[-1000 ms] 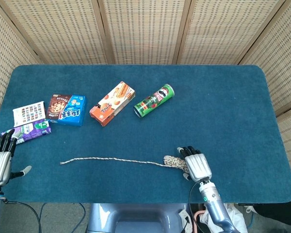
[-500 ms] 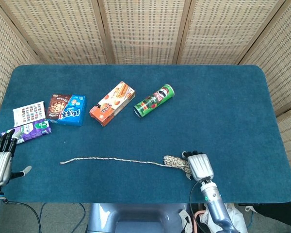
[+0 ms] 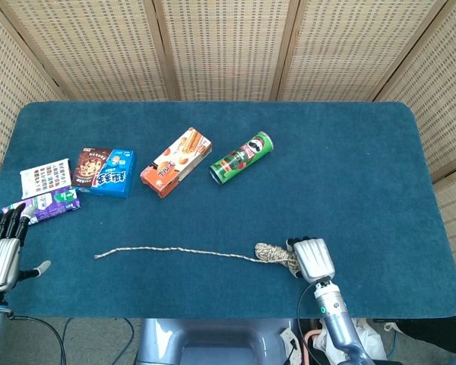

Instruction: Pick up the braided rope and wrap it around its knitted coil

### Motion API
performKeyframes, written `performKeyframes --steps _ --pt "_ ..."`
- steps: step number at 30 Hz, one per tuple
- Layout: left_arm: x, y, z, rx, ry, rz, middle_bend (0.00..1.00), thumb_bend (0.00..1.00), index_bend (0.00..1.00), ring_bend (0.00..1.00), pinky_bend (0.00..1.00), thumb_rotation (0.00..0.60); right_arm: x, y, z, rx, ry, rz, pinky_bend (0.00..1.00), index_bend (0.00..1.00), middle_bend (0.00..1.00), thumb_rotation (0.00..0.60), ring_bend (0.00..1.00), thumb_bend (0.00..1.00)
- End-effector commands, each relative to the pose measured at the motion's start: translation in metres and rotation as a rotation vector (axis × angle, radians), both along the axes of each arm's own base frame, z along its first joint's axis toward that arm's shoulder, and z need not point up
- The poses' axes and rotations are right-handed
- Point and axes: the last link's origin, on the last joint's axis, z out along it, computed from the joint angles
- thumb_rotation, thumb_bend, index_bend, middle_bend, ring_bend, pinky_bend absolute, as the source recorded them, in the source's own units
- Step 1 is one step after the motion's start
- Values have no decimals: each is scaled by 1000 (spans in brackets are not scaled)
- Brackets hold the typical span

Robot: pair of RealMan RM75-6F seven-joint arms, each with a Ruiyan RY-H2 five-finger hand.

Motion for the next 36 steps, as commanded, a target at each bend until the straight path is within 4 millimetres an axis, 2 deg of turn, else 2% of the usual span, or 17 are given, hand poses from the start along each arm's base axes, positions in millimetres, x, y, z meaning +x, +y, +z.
performKeyframes --steps 1,4,5,8,11,12,19,25,36 --pt "-1 0 -2 -5 6 1 0 0 0 0 0 600 0 0 1 -12 5 33 630 591 657 600 543 378" --pt "0 5 -9 -23 14 -7 0 2 1 0 0 600 0 0 2 -25 14 73 630 599 663 600 546 393" --pt "4 15 -20 -61 32 -36 0 8 16 0 0 600 2 0 3 -32 25 103 630 599 663 600 546 393" --pt "12 35 -43 -125 34 -73 0 42 133 0 0 600 3 0 5 -46 31 132 630 599 663 600 546 393" --pt "16 44 -58 -171 26 -94 0 86 264 0 0 600 3 0 6 -52 32 141 630 599 663 600 547 394" --pt "21 48 -71 -220 8 -107 0 99 297 0 0 600 3 0 7 -56 32 145 630 599 663 600 547 394" --pt "32 64 -119 -313 -31 -118 0 157 385 0 0 600 4 0 9 -62 33 148 630 601 665 600 546 397" --pt "29 70 -136 -325 -26 -95 0 177 441 0 0 600 5 1 9 -59 29 148 630 603 666 600 546 397" --pt "25 76 -141 -345 -24 -70 0 258 475 0 0 600 7 1 10 -62 25 150 630 604 668 600 546 398"
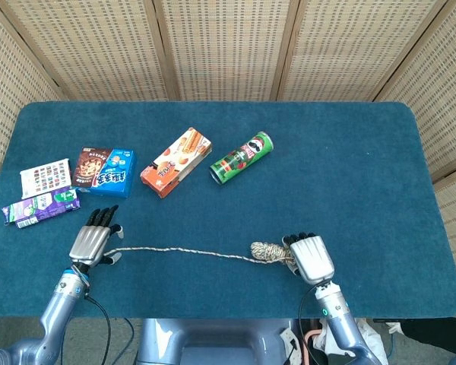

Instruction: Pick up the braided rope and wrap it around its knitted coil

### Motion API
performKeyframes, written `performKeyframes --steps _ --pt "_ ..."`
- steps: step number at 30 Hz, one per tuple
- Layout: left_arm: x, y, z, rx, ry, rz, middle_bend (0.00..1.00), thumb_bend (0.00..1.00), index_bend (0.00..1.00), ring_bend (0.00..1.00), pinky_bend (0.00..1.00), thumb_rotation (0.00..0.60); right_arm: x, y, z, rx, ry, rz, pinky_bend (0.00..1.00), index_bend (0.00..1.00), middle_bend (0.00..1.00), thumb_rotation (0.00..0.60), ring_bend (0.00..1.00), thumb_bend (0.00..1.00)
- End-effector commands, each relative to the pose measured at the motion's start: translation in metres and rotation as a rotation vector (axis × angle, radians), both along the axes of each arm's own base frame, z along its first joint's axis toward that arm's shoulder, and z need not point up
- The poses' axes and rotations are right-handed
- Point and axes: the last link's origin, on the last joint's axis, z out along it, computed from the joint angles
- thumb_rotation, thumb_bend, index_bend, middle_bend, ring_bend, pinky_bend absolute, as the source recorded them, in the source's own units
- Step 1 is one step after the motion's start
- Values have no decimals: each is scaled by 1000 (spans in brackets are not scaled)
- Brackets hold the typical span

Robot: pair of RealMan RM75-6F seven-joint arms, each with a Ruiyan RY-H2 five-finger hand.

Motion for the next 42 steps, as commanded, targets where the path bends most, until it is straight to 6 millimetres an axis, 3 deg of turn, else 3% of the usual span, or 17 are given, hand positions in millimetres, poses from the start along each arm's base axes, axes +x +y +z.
performKeyframes --steps 1,22,35,42 --pt "-1 1 -2 -11 2 6 0 260 478 0 0 600 0 0 0 -2 2 0 630 604 668 600 546 398" --pt "-2 7 -17 -58 55 11 0 308 530 0 0 600 -1 -1 4 -10 7 -5 630 606 670 600 546 405" --pt "-3 7 -22 -82 71 23 0 428 565 0 0 600 2 -2 5 -15 11 0 630 608 672 600 547 424" --pt "-3 7 -20 -77 65 27 0 437 636 0 0 600 2 -3 7 -19 9 0 630 611 675 600 547 430"
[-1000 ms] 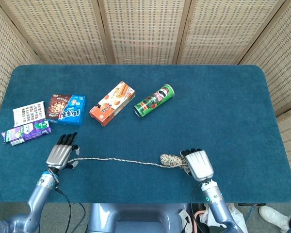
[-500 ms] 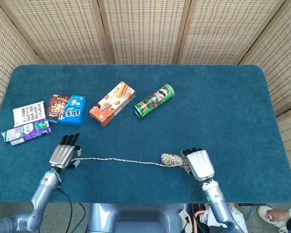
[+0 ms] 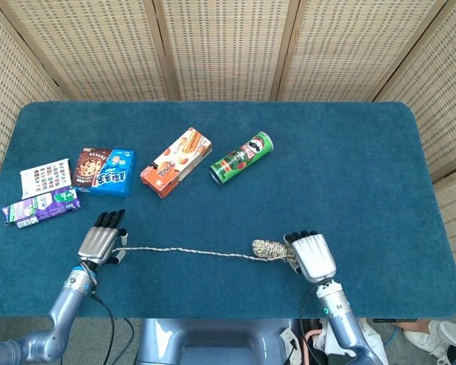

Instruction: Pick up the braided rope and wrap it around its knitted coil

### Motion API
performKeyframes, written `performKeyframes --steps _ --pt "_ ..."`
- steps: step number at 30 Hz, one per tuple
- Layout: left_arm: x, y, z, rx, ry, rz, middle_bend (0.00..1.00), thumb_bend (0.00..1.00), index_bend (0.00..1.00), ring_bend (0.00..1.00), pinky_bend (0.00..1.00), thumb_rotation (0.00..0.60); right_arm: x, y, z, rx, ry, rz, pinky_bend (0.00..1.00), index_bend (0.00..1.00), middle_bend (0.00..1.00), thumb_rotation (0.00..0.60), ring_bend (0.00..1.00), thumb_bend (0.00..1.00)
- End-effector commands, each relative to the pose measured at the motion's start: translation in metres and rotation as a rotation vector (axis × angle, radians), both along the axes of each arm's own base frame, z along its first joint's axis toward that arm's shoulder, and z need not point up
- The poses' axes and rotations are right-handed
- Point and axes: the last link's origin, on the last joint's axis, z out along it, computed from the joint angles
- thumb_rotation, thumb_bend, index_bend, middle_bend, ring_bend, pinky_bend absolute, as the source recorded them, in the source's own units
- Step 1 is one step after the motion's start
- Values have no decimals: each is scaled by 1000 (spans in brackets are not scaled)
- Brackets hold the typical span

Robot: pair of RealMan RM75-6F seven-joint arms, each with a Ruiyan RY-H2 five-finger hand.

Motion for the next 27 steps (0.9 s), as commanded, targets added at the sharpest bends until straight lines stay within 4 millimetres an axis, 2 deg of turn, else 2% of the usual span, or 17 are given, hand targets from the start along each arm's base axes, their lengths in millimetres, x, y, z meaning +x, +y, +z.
performKeyframes --steps 1,27 --pt "-1 0 1 3 2 1 0 437 641 0 0 600 0 0 0 -2 -1 0 630 611 676 600 547 430" --pt "3 -3 4 10 8 -4 0 489 683 0 0 600 0 0 0 -4 -5 3 630 612 676 600 546 434"
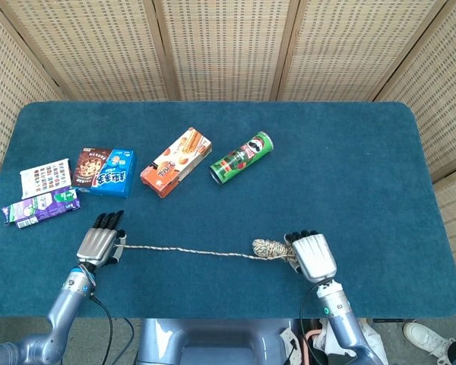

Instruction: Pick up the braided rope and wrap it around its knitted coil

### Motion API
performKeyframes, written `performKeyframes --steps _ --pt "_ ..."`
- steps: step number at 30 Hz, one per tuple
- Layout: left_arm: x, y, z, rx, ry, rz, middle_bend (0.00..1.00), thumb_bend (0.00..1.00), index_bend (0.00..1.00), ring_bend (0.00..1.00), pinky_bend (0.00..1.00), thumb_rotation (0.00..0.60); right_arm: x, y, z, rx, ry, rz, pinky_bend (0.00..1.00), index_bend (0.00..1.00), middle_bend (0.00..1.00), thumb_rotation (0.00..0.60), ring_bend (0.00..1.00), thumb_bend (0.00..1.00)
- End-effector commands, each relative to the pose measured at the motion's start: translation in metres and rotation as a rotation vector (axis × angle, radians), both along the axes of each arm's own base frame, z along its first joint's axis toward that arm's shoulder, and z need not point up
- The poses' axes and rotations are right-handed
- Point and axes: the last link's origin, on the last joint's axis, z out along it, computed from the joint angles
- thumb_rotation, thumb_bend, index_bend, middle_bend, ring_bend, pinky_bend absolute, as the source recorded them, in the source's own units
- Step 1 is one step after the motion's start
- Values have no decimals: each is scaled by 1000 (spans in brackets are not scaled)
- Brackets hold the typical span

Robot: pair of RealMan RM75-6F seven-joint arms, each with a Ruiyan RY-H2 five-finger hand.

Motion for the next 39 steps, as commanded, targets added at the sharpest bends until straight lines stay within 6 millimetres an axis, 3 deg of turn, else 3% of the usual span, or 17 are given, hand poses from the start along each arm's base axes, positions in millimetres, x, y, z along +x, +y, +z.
performKeyframes --steps 1,9,13,19,27,39 --pt "0 1 -1 0 2 1 0 489 684 0 0 600 0 0 0 0 -1 0 630 612 676 600 546 434" --pt "2 2 2 23 -18 -11 0 501 737 0 0 600 1 0 0 -1 -1 2 630 615 680 600 546 434" --pt "10 8 15 118 -75 -93 0 509 789 0 0 600 4 0 1 -7 -4 18 630 616 682 600 546 434" --pt "6 12 29 163 -69 -166 0 520 810 0 0 600 14 -2 4 -12 -17 52 630 623 686 600 546 434" --pt "-4 22 50 206 -7 -260 0 523 824 0 0 600 51 -17 10 74 -142 67 630 634 696 600 552 434" --pt "-14 30 89 262 98 -384 0 527 836 0 0 600 130 -72 29 113 -204 118 688 648 711 600 573 447"
